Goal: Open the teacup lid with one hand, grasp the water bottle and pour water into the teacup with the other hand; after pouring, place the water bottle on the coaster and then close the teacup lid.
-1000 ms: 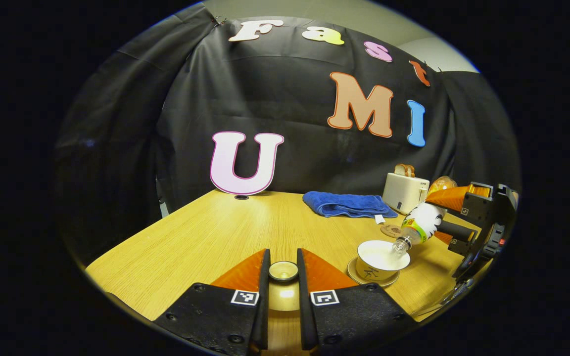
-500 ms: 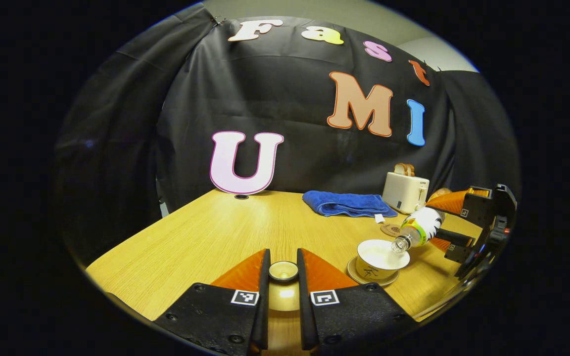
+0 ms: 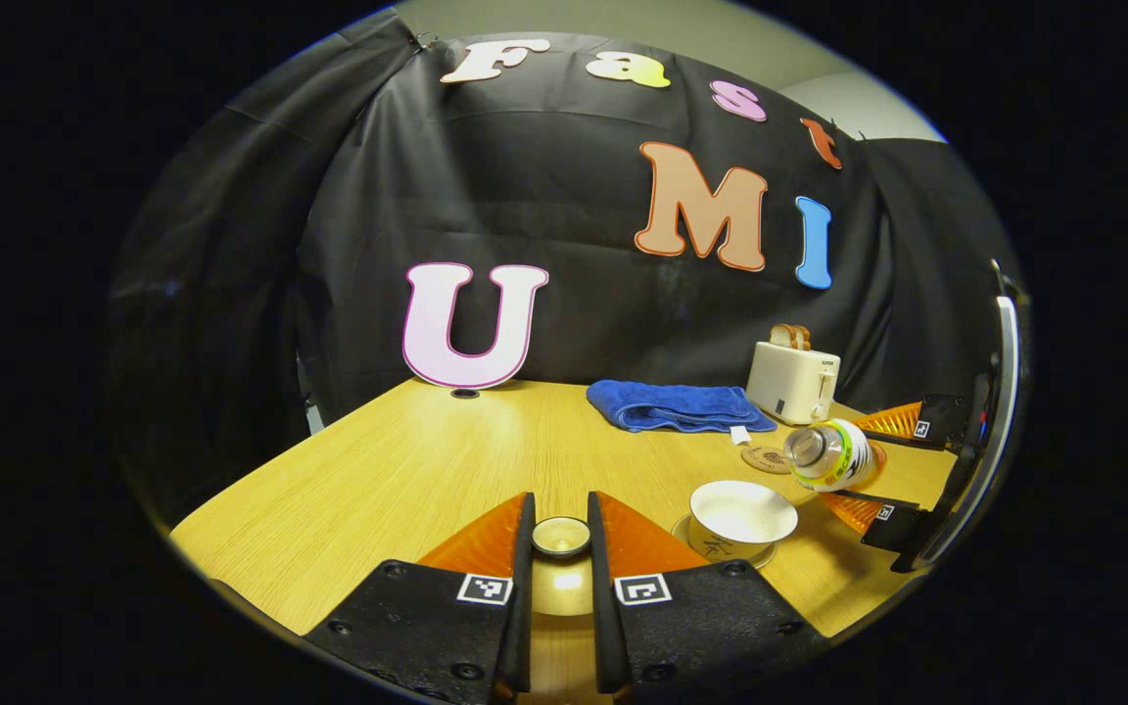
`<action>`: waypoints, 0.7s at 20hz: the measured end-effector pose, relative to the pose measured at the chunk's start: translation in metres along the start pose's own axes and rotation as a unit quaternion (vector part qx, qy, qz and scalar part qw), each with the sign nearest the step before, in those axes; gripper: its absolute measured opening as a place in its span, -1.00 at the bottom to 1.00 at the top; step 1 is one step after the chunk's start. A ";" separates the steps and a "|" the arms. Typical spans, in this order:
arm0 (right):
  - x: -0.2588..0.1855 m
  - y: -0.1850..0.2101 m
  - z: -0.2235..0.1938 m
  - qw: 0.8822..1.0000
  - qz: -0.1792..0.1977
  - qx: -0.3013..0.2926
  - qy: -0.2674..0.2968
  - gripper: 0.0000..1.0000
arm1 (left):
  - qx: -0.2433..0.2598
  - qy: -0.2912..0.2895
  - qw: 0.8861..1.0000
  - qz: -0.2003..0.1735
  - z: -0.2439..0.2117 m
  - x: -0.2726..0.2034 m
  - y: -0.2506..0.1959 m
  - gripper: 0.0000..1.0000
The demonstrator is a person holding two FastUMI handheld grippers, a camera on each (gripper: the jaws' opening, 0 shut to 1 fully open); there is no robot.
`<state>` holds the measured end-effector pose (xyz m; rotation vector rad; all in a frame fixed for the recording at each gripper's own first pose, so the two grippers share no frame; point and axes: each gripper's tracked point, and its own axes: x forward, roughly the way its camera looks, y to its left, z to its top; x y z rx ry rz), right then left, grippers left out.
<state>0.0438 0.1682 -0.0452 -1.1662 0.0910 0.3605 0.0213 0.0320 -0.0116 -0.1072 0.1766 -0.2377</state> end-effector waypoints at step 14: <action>0.038 -0.056 -0.022 0.936 -0.035 0.349 -0.001 0.41 | 0.002 0.009 1.000 -0.012 -0.002 0.002 -0.005 -0.53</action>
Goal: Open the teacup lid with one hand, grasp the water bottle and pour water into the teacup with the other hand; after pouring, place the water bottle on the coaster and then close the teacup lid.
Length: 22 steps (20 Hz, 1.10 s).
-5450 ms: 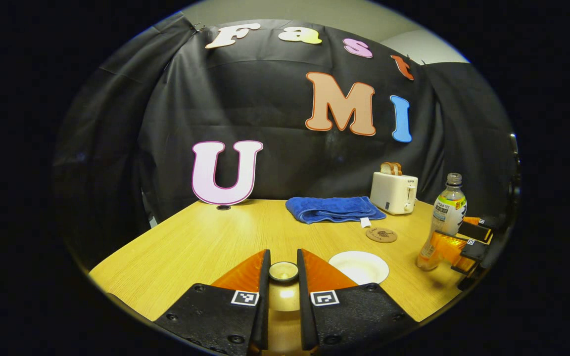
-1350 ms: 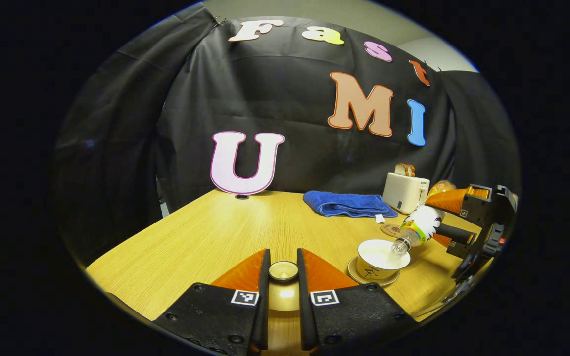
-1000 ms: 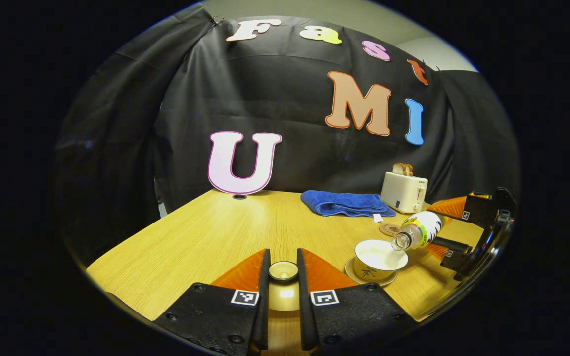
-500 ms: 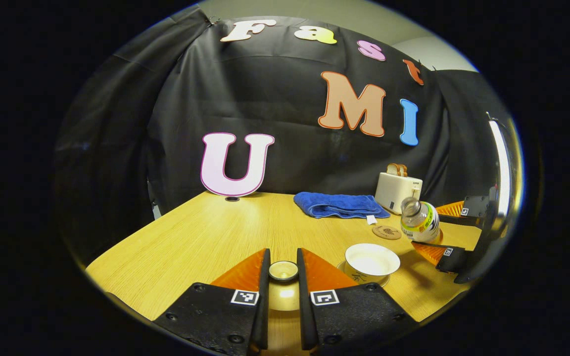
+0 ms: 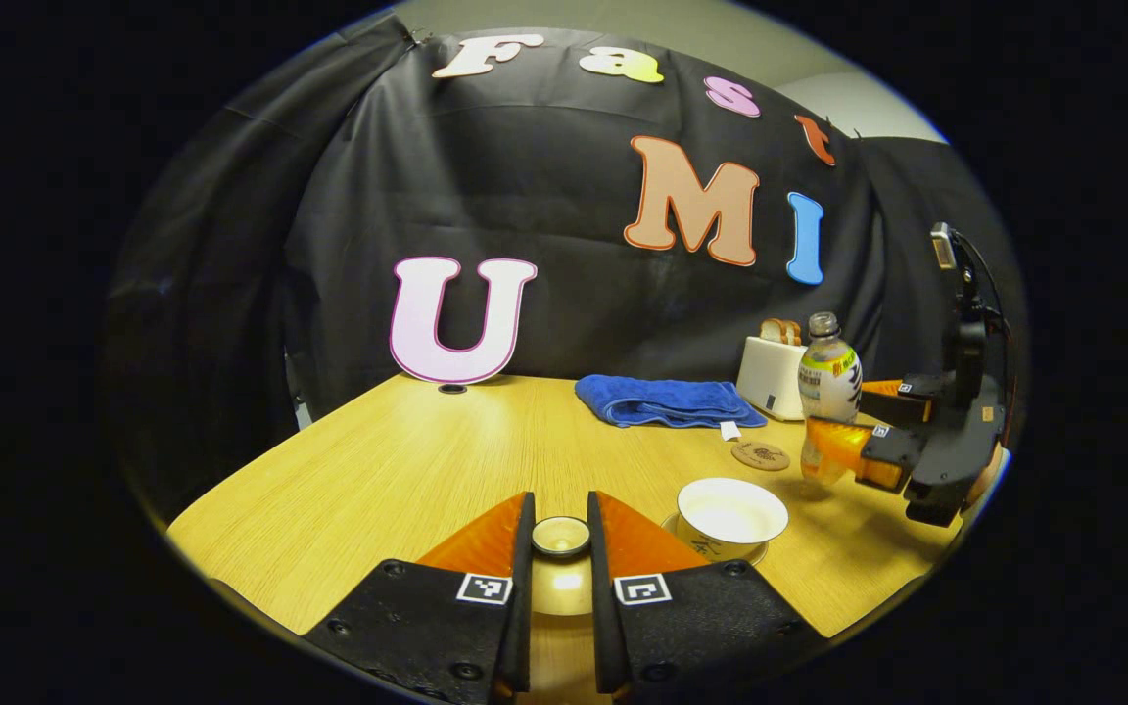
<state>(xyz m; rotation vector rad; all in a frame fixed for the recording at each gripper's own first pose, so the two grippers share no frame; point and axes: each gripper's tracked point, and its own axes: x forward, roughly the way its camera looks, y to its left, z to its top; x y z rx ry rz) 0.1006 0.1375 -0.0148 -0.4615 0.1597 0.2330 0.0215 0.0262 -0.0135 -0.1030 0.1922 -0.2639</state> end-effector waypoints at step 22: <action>0.119 -0.041 -0.035 0.979 -0.048 0.198 -0.013 0.41 | 0.002 0.013 1.000 -0.009 -0.009 0.001 -0.006 -0.53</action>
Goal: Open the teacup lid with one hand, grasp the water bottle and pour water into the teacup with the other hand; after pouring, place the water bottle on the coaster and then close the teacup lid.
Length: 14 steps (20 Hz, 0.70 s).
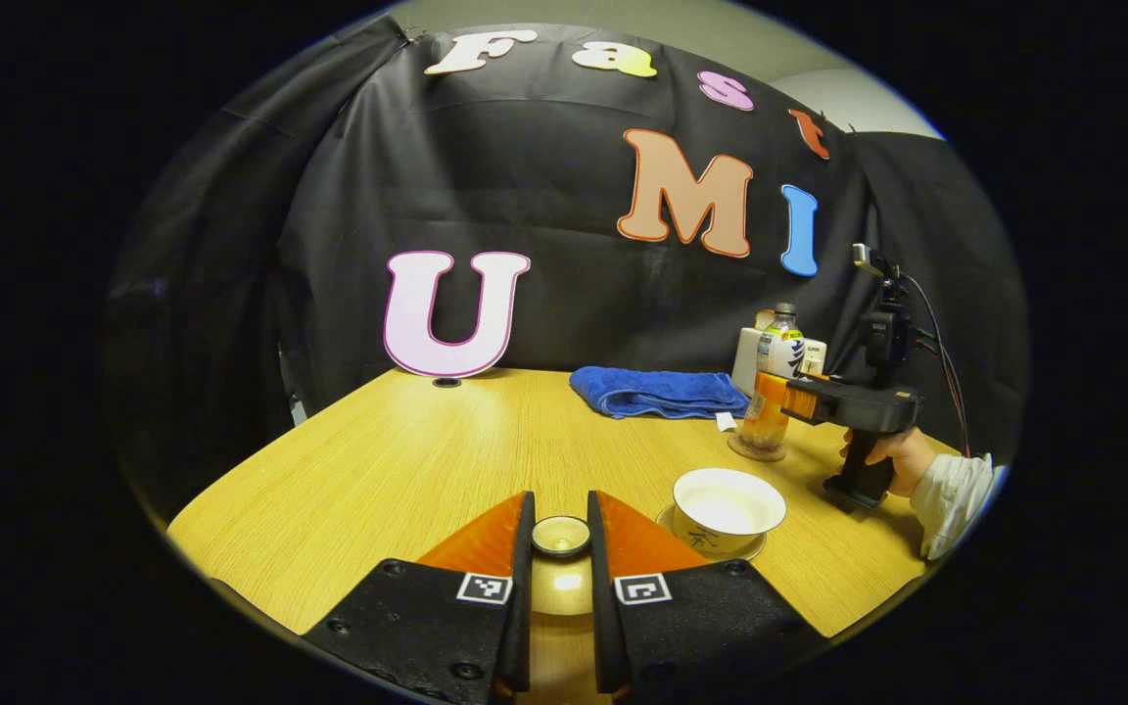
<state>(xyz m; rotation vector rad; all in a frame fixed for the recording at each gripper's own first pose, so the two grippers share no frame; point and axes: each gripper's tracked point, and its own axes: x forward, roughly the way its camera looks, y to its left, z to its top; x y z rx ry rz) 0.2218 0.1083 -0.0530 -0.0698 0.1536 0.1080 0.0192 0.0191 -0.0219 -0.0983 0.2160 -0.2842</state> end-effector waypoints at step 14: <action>-0.001 -0.006 -0.009 0.999 0.002 0.033 0.016 0.56 | 0.001 0.008 1.000 -0.014 -0.007 -0.001 -0.014 -0.53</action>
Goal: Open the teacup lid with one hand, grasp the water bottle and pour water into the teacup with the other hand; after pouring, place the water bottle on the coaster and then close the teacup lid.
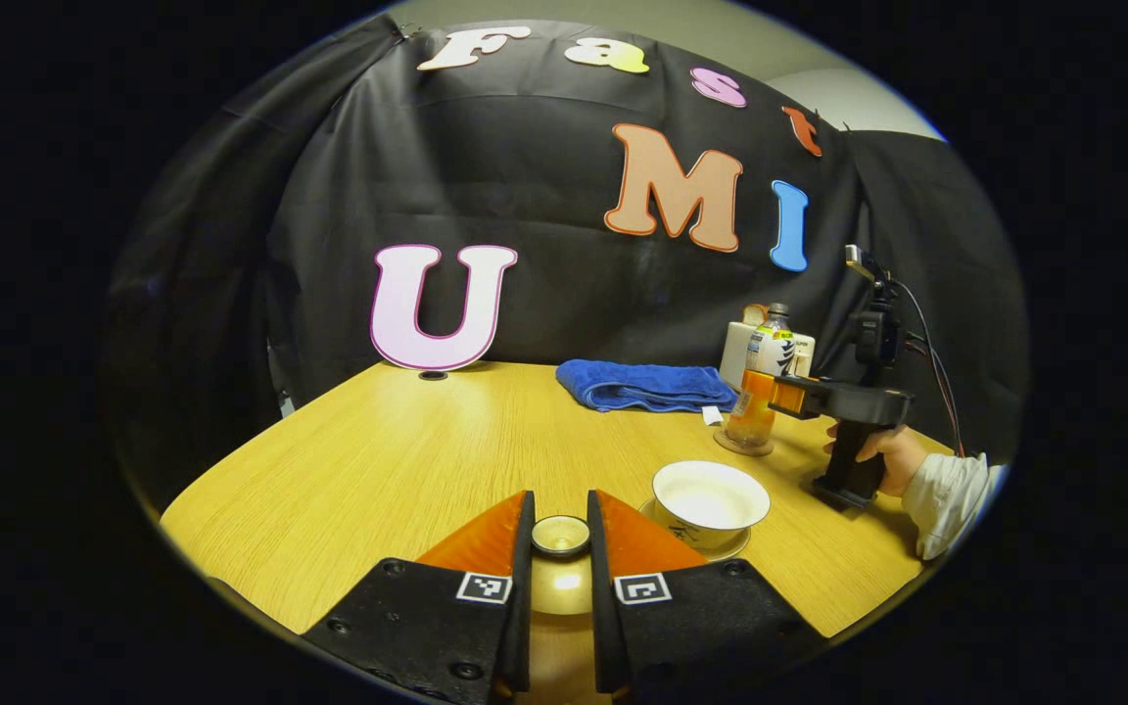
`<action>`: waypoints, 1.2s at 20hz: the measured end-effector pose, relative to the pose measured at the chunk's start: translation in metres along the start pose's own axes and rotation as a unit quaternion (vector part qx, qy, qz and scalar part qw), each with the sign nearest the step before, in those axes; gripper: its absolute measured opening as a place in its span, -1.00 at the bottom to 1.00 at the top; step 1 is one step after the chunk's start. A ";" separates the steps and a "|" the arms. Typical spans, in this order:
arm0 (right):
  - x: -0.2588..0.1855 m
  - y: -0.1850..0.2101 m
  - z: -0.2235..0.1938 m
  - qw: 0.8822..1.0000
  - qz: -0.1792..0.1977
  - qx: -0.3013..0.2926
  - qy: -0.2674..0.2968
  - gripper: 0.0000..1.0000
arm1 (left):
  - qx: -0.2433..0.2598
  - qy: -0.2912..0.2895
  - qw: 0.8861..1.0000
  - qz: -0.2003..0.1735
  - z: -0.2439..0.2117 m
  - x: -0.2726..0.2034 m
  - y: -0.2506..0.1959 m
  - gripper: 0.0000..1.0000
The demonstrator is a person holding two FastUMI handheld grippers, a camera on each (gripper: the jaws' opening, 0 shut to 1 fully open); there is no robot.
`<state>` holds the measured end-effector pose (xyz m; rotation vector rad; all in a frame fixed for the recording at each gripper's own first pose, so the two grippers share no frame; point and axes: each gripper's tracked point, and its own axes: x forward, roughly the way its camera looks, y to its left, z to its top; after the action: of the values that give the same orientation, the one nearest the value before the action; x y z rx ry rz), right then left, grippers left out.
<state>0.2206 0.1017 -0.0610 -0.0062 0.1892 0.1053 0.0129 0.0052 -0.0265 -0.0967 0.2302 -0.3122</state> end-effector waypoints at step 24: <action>-0.107 -0.046 0.040 0.998 -0.010 -0.025 -0.059 0.99 | 0.021 -0.024 0.999 -0.044 0.021 0.039 -0.066 -0.53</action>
<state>0.1284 0.0460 -0.0017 -0.0524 0.0681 0.0901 0.0351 -0.0684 -0.0060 -0.0735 0.1719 -0.4023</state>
